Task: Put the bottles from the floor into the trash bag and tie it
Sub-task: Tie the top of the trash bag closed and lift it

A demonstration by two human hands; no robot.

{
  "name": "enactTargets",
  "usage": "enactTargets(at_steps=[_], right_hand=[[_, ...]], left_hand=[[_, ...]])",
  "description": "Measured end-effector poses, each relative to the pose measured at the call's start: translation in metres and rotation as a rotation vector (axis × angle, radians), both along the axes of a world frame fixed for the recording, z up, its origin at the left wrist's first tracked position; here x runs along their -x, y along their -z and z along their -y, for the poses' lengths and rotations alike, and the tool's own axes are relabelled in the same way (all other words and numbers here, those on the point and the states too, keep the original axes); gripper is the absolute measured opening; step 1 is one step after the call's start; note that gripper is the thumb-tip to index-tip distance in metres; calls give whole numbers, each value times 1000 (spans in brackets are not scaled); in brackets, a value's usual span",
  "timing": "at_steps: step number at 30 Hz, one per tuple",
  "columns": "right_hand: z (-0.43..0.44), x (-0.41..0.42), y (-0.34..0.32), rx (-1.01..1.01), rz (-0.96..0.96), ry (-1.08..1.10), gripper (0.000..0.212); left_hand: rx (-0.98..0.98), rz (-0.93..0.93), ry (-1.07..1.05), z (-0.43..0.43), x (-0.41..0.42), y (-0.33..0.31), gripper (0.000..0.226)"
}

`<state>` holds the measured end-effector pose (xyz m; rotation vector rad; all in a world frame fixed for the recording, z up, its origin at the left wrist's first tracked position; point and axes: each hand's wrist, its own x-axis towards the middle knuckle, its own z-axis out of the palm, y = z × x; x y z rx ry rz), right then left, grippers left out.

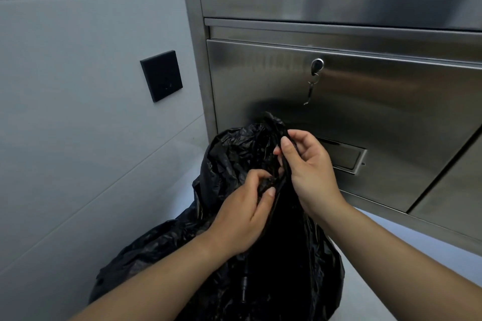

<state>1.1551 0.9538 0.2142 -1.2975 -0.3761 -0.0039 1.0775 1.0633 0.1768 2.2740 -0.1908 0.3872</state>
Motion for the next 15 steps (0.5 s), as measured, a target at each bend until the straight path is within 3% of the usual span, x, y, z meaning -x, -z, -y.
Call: enactTargets(at_steps=[5, 9, 15], right_hand=[[-1, -2, -1, -21, -48, 31, 8], [0, -2, -3, -62, -77, 33, 7], [6, -6, 0, -97, -102, 60, 9]], left_hand=[[-43, -42, 66, -2, 8, 8, 49], [-193, -14, 83, 2, 13, 9, 65], [-218, 69, 60, 1, 8, 5, 58]])
